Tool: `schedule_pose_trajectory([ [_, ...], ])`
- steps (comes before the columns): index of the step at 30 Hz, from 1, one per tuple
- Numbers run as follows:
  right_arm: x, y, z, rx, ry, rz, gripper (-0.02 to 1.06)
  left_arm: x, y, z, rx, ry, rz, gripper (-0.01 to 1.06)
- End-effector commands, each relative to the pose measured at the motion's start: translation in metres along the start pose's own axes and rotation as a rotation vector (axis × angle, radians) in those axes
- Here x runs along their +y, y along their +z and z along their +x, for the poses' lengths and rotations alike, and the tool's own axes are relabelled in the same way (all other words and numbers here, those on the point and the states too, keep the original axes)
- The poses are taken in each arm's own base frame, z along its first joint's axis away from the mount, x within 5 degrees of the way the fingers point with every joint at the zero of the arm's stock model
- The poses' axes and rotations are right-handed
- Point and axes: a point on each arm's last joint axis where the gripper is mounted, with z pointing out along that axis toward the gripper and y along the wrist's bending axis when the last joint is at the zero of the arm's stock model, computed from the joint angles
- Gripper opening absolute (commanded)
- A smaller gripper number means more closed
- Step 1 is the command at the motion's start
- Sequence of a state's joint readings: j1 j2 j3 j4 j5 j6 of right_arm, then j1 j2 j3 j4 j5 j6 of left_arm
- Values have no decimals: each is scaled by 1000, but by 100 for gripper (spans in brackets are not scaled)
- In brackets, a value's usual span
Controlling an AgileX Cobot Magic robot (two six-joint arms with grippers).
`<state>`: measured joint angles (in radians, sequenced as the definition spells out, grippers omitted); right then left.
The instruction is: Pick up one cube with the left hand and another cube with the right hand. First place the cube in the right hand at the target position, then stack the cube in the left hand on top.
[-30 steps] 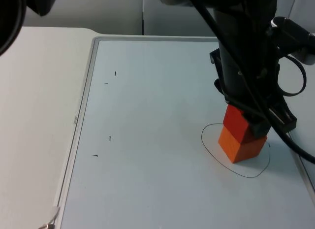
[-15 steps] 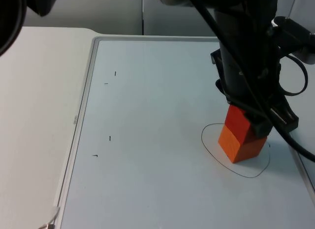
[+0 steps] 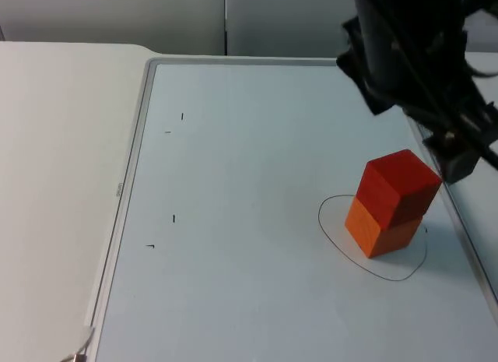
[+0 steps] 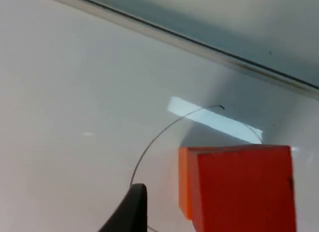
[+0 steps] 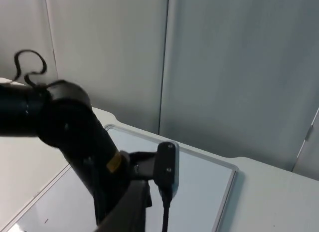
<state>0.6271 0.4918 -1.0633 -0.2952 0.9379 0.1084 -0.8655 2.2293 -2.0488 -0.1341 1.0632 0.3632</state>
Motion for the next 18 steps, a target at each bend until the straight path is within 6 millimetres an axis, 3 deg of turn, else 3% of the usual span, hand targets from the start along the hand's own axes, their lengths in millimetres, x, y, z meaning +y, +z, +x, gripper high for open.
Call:
schedule_pose_trajectory([
  [1, 0, 0, 0, 0, -6, 1, 104, -6, -36, -6, -16, 7, 11, 105],
  [3, 0, 0, 0, 0, -6, 1, 104, -9, -80, -14, -65, 23, 0, 105],
  [4, 0, 0, 0, 0, -6, 1, 104, -9, -80, -14, -65, 23, 0, 105],
  [5, 0, 0, 0, 0, -9, 1, 104, -12, -118, -20, -156, 23, -27, 105],
  [7, 0, 0, 0, -6, -11, 1, 104, -18, -166, -20, -253, -3, -56, 105],
  [8, 0, 0, 0, -6, -11, 1, 104, -18, -166, -20, -253, -3, -56, 105],
  [11, 0, 0, -1, -17, -15, 0, 104, -29, -232, -8, -380, 5, -90, 105],
  [12, 0, 0, -1, -17, -15, 0, 104, -29, -232, -8, -380, 5, -90, 105],
  [13, 0, 0, -2, -21, -13, -4, 104, -36, -263, 0, -442, 12, -103, 105],
  [16, 1, 0, -2, -29, -16, -8, 104, -47, -304, 21, -508, 19, -118, 105],
  [18, 1, 0, -2, -29, -19, -8, 104, -51, -313, 30, -513, 19, -120, 105],
])
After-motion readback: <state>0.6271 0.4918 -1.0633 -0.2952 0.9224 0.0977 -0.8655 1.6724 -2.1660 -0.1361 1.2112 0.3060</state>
